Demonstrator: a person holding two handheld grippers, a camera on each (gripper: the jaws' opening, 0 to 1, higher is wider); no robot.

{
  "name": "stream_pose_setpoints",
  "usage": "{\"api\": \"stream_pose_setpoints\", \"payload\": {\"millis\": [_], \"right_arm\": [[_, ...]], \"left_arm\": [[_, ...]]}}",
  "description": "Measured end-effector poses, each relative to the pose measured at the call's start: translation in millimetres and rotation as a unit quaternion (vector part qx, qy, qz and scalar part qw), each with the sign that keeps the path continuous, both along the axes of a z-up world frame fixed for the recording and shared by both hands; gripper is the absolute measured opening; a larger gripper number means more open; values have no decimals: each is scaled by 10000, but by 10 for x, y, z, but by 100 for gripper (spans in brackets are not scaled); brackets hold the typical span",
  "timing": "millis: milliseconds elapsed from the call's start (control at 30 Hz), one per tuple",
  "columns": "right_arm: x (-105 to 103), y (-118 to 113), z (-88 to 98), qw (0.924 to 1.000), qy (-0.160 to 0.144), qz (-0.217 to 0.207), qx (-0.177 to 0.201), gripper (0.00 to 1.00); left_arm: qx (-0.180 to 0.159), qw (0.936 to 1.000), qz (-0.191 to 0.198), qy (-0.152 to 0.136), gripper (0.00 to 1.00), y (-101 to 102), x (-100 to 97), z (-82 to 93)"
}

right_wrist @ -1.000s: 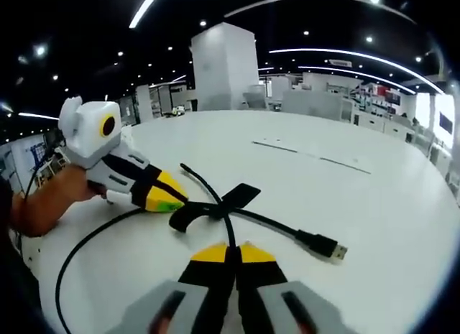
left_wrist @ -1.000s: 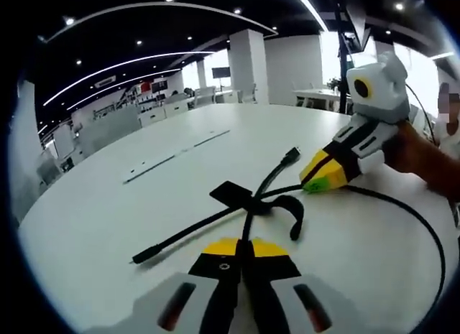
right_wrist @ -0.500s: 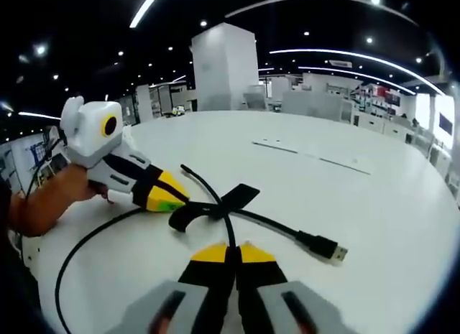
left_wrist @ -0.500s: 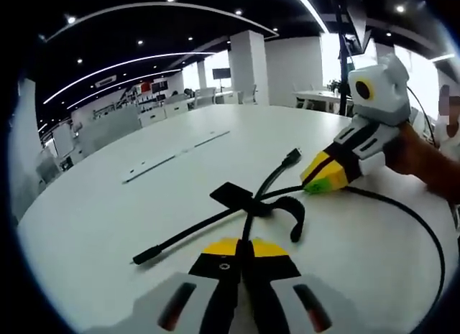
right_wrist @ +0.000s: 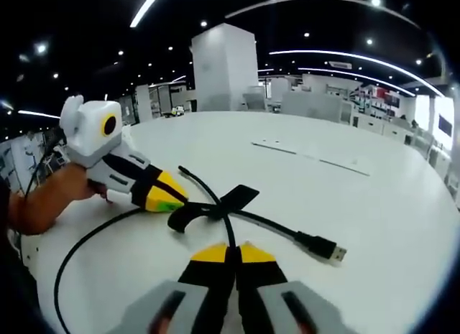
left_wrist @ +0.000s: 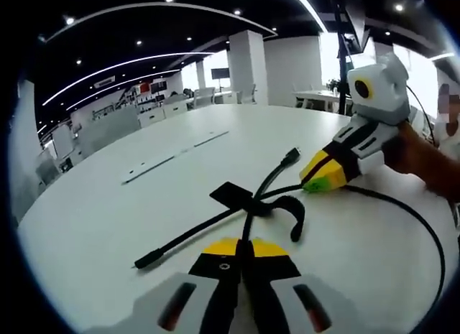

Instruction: Find the charging cable on the desk, coil it up and secure with Velcro.

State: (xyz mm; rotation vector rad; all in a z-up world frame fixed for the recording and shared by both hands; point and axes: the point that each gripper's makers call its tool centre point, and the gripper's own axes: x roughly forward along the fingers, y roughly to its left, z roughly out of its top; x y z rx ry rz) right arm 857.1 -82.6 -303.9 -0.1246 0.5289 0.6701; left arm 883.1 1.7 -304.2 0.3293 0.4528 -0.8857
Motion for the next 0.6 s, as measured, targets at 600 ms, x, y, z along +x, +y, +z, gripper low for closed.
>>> {"api": "stream_pose_setpoints", "payload": {"millis": [600], "right_arm": [[-13, 9, -6, 9999, -34, 45, -84, 4]], "left_arm": [[-109, 9999, -7, 22, 5, 17, 19, 11]]}}
